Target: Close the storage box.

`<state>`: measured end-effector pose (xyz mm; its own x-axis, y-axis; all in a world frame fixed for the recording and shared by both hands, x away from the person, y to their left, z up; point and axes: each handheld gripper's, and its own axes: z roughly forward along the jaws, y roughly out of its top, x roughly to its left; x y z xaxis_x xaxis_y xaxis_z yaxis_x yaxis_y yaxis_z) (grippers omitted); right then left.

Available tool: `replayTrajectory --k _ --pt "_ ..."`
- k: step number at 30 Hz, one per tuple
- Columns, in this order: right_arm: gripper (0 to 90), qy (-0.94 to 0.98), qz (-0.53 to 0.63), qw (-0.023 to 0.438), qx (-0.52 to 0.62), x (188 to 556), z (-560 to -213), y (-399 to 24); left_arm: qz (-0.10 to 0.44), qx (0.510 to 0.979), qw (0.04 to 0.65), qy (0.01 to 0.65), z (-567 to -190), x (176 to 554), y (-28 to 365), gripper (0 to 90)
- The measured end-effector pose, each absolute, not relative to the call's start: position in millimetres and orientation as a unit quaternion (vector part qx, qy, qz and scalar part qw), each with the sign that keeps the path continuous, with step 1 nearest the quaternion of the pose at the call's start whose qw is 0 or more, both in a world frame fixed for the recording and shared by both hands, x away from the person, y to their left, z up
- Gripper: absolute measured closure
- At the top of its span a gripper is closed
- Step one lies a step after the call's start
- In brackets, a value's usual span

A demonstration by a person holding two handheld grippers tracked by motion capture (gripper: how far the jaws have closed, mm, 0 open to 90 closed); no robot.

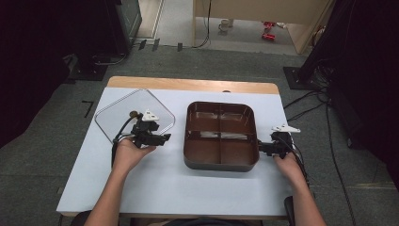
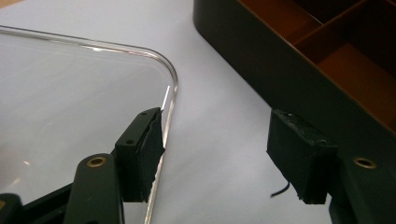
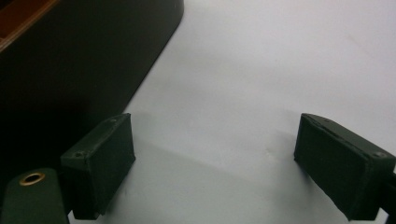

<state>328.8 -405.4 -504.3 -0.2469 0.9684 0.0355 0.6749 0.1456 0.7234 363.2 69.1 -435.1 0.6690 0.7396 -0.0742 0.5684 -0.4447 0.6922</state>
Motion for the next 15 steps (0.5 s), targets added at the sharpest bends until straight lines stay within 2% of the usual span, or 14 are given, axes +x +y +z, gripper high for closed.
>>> replayTrajectory --k 15 --pt "11.6 0.719 0.325 0.225 0.571 329 -504 -407 0.13 0.821 0.363 0.42 -427 386 100 36.4"
